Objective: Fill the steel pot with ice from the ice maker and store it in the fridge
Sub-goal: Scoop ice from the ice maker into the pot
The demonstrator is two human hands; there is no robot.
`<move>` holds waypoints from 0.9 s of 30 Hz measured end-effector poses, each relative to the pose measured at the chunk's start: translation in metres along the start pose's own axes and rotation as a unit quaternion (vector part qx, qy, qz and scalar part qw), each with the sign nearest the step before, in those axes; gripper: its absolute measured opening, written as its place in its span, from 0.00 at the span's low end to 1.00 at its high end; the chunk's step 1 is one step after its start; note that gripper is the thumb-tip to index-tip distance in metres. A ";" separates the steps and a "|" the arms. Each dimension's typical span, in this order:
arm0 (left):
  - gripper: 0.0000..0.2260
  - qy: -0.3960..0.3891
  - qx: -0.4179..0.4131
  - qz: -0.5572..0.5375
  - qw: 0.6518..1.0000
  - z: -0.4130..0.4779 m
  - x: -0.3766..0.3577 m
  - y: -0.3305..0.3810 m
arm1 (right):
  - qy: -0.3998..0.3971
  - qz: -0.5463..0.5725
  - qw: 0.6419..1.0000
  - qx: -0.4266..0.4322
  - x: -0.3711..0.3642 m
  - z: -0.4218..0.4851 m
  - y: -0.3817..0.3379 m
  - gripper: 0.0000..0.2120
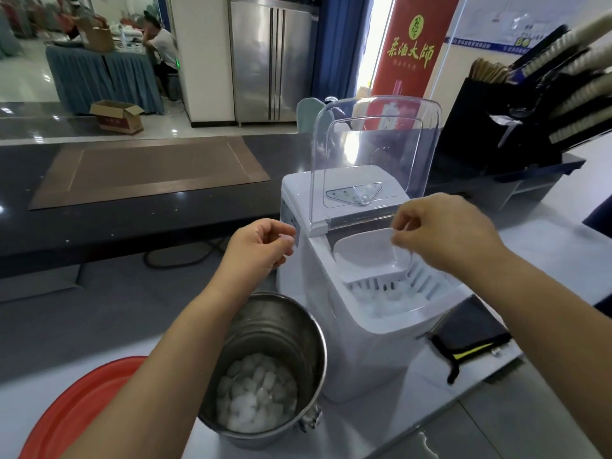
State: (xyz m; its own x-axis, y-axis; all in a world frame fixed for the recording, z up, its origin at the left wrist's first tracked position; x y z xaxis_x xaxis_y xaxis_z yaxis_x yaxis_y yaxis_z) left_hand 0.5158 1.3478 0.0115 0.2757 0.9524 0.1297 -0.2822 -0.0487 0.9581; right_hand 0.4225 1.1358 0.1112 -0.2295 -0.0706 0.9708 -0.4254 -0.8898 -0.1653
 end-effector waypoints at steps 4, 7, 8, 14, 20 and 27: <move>0.06 0.002 -0.013 -0.024 1.000 0.007 -0.017 0.005 | 0.036 -0.071 0.997 -0.016 -0.006 0.020 0.031 0.04; 0.07 0.025 -0.027 -0.030 0.999 0.012 -0.020 0.007 | 0.066 -0.138 0.988 0.020 -0.016 0.028 0.038 0.06; 0.07 0.031 -0.032 -0.031 0.999 0.013 -0.021 0.008 | 0.066 -0.157 0.985 0.033 -0.021 0.030 0.039 0.07; 0.06 0.047 -0.060 -0.012 0.997 0.019 -0.027 0.012 | 0.072 -0.240 0.953 0.172 -0.049 0.032 0.021 0.10; 0.04 0.054 -0.063 -0.012 0.996 0.022 -0.030 0.011 | 0.055 -0.241 0.937 0.248 -0.069 0.039 0.015 0.18; 0.03 0.050 -0.047 -0.023 0.997 0.024 -0.033 0.008 | 0.031 -0.163 0.937 0.307 -0.086 0.042 0.009 0.17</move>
State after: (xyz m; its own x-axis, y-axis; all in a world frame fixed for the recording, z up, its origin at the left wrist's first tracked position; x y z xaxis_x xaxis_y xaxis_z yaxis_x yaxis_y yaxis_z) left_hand 0.5269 1.3083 0.0208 0.1985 0.9785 0.0565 -0.3574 0.0186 0.9337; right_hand 0.4752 1.1150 0.0335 -0.2336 0.2603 0.9368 0.0986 -0.9522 0.2892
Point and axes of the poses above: each hand's wrist, its own z-axis towards the middle knuckle, its own x-axis out of the back of the hand, y = z × x, the point moved 8 cm from there along z, towards the middle knuckle, and after that the axes turned 9 degrees about -x, right-handed, at the moved point
